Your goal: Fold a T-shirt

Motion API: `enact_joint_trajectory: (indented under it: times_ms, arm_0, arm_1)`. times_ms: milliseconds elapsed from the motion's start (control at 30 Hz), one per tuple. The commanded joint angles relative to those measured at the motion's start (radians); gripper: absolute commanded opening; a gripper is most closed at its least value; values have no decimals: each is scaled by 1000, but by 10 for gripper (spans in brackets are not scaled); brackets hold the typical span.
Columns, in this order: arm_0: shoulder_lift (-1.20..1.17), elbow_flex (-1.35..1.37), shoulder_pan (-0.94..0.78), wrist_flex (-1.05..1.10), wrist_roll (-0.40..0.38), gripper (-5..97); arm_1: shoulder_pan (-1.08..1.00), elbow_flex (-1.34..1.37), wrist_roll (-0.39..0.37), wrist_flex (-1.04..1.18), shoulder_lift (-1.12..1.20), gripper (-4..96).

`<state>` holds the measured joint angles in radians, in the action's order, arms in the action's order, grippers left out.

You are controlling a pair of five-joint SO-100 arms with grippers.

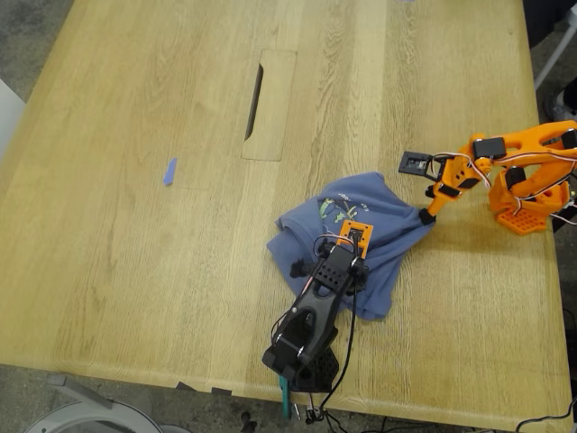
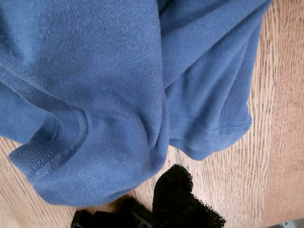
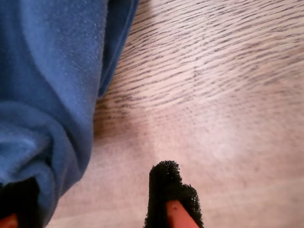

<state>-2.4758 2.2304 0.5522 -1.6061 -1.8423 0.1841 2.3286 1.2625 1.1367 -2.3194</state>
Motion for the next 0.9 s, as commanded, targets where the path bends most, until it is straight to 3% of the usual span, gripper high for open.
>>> enact_joint_trajectory:
  times_ms: [0, 233, 367, 500, 533, 700, 867]
  arm_0:
    - [-8, -120, 28, -20, -11, 706]
    - [17, -279, 31, -28, 32, 716]
    - [54, -328, 14, 107, 40, 668]
    - [103, -324, -43, 311, 46, 441]
    - [117, -321, -58, 357, 25, 353]
    - [147, -259, -135, 529, -81, 4]
    - [143, -146, -242, 655, -100, -1]
  arm_1:
    - [-9, -138, -14, 58, -29, 379]
    - [-5, -420, -41, 204, 41, 360]
    - [15, -568, -49, 132, 149, 247]
    - [61, -824, -37, 87, 388, 90]
    - [75, -891, -37, 84, 448, 1]
    - [132, -1147, -40, 67, 701, 1]
    - [146, -1243, -43, 3, 845, 1]
